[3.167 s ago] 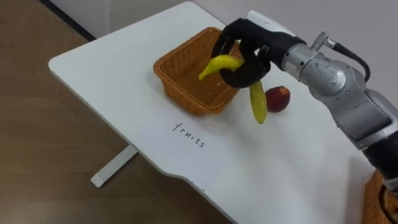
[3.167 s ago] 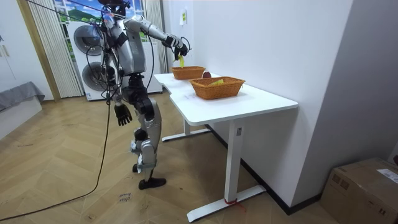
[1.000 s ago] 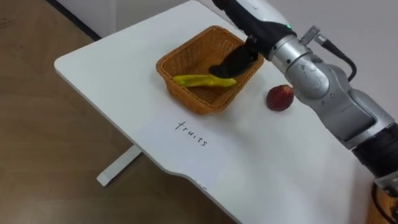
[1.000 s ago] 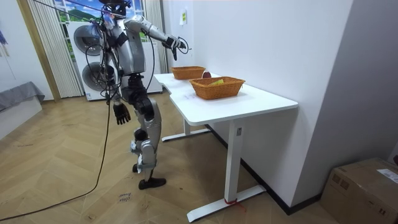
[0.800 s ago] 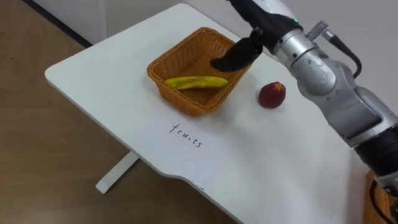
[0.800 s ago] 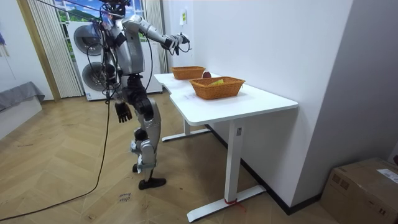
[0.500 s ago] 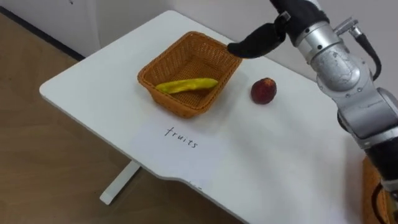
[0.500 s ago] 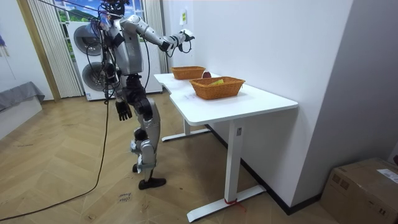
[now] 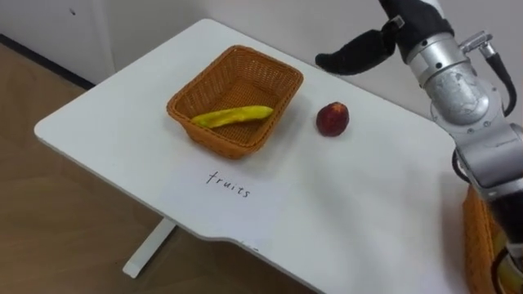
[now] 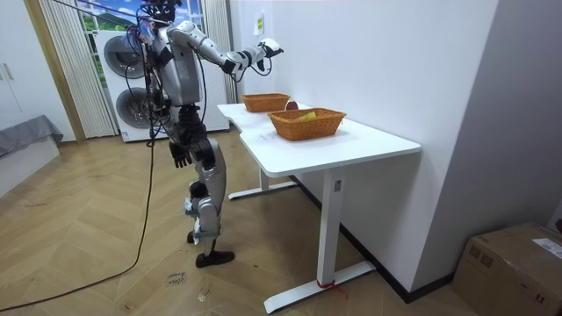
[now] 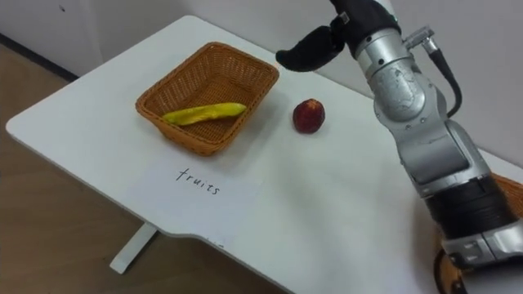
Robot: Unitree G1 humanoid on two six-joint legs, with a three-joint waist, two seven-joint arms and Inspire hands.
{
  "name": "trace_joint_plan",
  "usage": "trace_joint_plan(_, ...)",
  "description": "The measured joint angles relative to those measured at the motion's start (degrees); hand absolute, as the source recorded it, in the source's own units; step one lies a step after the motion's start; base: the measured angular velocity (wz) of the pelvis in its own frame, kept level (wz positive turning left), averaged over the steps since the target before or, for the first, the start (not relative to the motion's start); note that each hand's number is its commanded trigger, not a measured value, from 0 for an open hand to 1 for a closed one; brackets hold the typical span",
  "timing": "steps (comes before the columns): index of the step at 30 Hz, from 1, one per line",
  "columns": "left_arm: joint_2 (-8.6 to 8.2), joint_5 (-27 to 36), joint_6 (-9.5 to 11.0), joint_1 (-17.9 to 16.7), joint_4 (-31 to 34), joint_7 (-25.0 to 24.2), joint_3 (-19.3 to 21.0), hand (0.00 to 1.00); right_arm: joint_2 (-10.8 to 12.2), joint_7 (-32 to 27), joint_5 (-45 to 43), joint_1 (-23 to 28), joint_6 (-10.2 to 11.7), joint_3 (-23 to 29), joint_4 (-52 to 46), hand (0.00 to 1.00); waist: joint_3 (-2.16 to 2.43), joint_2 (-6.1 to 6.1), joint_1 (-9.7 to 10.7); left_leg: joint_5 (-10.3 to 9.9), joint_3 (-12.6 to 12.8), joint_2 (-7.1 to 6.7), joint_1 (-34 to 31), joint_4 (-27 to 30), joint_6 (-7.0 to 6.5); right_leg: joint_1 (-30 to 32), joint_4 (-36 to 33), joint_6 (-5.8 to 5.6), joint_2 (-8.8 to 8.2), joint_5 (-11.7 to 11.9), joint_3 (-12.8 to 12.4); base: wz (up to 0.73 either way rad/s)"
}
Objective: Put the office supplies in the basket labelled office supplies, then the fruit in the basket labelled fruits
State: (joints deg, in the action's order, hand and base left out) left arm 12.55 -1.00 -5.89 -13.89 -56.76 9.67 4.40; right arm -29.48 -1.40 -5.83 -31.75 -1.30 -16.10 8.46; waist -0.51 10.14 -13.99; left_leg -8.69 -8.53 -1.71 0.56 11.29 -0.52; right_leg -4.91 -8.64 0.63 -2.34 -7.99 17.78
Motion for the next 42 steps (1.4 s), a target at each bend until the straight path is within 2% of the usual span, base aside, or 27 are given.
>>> trace_joint_plan(6,-0.05,0.06,-0.01,0.74,0.01,0.68,-0.02,0.0,0.0,0.01,1.23,2.78,-0.03,-0.01,0.26,0.0,-0.06,-0.26,-0.05,-0.12,0.49,0.04,0.15,0.0,-0.15,0.04,-0.02,-0.12,0.01,0.22,-0.54,-0.04)
trace_joint_plan(14,-0.07,-0.06,-0.03,0.68,0.0,0.94,0.01,0.0,-0.01,0.17,3.84,2.79,-0.1,0.06,1.34,0.0,0.15,-0.85,1.05,-0.13,0.47,0.03,0.11,0.01,-0.16,0.09,-0.06,-0.12,0.0,0.37,-0.52,0.0)
trace_joint_plan(21,-0.22,-2.1,-0.01,0.75,0.02,0.82,-0.06,0.0,0.05,1.64,5.52,2.79,-0.03,2.33,3.98,0.0,0.28,-1.41,1.33,-0.13,0.46,0.06,0.19,0.02,-0.17,0.06,-0.18,-0.06,0.01,0.46,-0.44,0.0)
trace_joint_plan(31,-0.25,-3.81,-0.05,0.45,0.0,-1.62,-0.06,0.0,0.07,2.32,4.64,2.79,-0.07,2.29,11.01,0.0,0.3,-1.04,0.94,-0.18,0.51,0.01,0.12,-0.01,-0.2,0.23,-0.02,-0.1,-0.01,0.43,-0.55,0.0)
trace_joint_plan(37,-0.26,-3.79,-0.04,0.65,0.25,-1.61,-0.13,0.0,0.08,2.39,2.43,2.81,-0.64,2.19,14.05,0.0,0.12,-0.34,0.81,-0.17,1.5,0.21,-1.17,0.05,-0.19,2.03,-0.13,-0.03,0.22,0.51,-1.84,-0.09)
trace_joint_plan(38,-0.2,-3.71,-0.05,0.6,0.45,-1.54,-0.21,0.0,0.08,2.38,2.41,2.85,-0.8,2.03,14.12,0.0,-0.03,-0.32,0.89,-0.17,1.61,0.24,-1.35,0.05,-0.19,2.25,-0.1,-0.03,0.24,0.59,-1.9,-0.09)
trace_joint_plan(42,0.18,-3.23,-0.07,1.83,0.47,-1.29,-0.34,0.0,0.33,2.22,2.34,3.16,-0.85,1.74,16.74,0.0,0.0,-0.04,1.0,-0.16,1.77,0.31,-2.82,0.16,-0.2,3.74,-0.16,0.02,0.31,0.82,-2.04,-0.02)
